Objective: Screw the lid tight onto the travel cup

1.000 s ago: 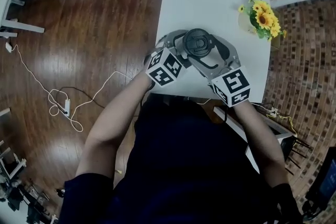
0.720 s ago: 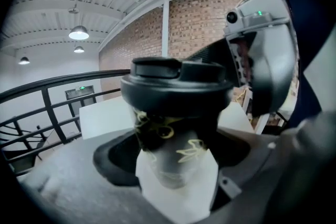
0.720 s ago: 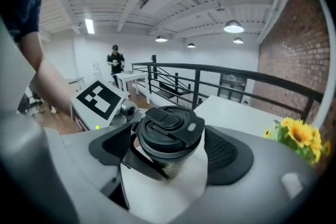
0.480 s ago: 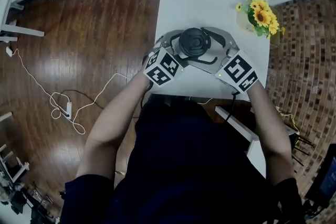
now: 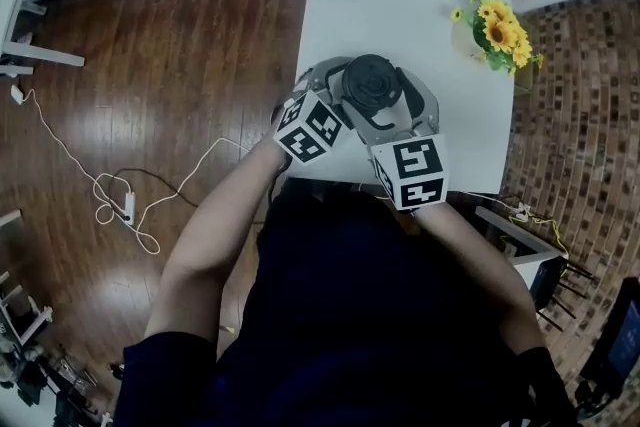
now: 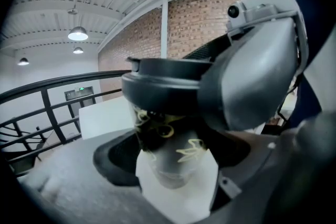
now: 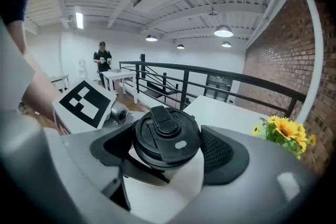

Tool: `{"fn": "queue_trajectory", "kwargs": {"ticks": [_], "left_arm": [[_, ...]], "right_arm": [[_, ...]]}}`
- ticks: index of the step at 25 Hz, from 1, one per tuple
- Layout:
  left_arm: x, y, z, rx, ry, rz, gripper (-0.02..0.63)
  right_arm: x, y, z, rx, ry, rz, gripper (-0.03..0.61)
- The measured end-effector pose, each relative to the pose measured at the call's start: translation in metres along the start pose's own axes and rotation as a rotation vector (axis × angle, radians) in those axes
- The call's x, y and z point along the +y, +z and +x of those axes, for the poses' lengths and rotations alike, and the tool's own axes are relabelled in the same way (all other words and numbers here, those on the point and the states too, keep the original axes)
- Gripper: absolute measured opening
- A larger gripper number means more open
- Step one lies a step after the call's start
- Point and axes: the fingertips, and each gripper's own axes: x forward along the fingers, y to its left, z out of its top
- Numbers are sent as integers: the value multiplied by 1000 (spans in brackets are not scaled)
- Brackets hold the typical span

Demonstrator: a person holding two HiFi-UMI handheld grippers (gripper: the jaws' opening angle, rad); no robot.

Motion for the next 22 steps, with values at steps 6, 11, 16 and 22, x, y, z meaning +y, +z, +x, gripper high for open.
{"fn": "queue_trajectory", "kwargs": {"ticks": [6,11,16,22], "left_arm": [[2,0,2,4,-17,-9,397],[2,-1,2,5,-14,-15,397],[1,1,3,0,-12,-20,397],[2,0,-1,-4,-10,-22,397]], "right_arm": [[2,13,-1,2,321,-228,436],[10,3,3,100,546,-406,428],[-2,1,3,-1,328,-227,420],[-2,0,1,-9,-12,38,403]]}}
